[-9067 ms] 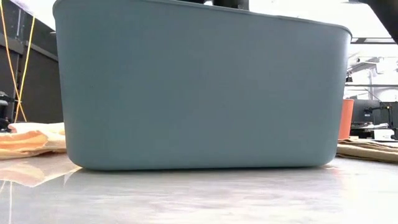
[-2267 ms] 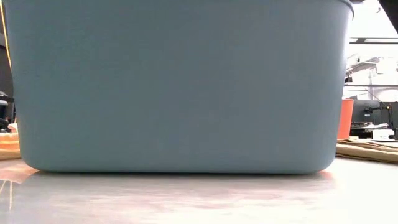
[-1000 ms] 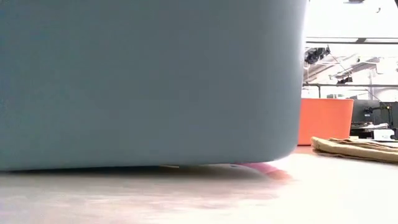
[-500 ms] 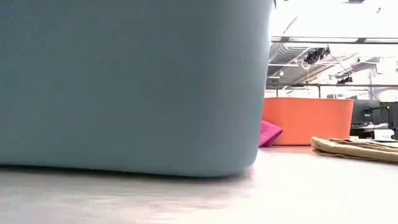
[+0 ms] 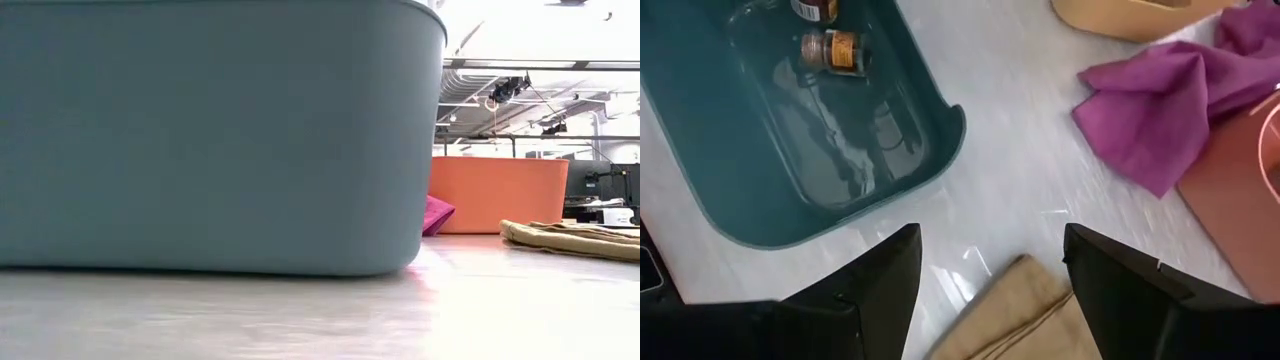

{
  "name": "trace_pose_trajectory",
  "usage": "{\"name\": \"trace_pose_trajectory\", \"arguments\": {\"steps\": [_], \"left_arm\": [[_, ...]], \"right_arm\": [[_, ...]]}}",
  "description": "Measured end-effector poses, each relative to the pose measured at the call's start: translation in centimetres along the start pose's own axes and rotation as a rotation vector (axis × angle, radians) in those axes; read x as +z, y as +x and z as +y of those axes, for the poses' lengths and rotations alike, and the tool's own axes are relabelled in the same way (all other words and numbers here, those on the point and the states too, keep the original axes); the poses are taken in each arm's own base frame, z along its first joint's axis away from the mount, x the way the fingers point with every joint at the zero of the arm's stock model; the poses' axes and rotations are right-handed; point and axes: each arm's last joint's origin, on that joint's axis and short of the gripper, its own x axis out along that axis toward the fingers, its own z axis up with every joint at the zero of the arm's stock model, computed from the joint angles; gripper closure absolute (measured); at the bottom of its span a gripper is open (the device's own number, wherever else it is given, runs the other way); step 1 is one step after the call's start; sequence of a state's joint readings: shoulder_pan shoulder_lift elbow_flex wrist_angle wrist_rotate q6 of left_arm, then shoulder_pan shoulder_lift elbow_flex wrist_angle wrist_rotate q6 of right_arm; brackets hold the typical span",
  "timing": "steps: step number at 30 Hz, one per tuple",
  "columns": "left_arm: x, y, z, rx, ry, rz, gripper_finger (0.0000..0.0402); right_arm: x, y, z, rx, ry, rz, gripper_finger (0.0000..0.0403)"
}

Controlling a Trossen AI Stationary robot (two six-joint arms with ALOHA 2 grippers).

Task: Sort spices by type
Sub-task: Put the transparent seasoning bottle into the blue bin, then adjust the transparent seasoning bottle in the blue bin

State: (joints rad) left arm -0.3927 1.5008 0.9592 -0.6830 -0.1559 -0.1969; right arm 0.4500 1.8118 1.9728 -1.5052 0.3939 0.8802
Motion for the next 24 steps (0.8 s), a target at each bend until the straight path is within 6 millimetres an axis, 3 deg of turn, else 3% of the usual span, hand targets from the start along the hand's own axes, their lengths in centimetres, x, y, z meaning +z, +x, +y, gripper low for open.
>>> {"name": "trace_pose_trajectory", "arguments": {"steps": [17, 24], "left_arm": [[0.0, -0.1, 0.0, -0.001, -0.015, -0.001, 0.0180], [2.6, -3.5, 1.0, 0.008, 0.029, -0.039, 0.0174]], "right_arm": [[0.7, 0.3, -0.3, 0.008, -0.023, -0.012, 0.0163], [1.8, 0.3, 0.2, 0.106, -0.007, -0.064, 0.0163]]}}
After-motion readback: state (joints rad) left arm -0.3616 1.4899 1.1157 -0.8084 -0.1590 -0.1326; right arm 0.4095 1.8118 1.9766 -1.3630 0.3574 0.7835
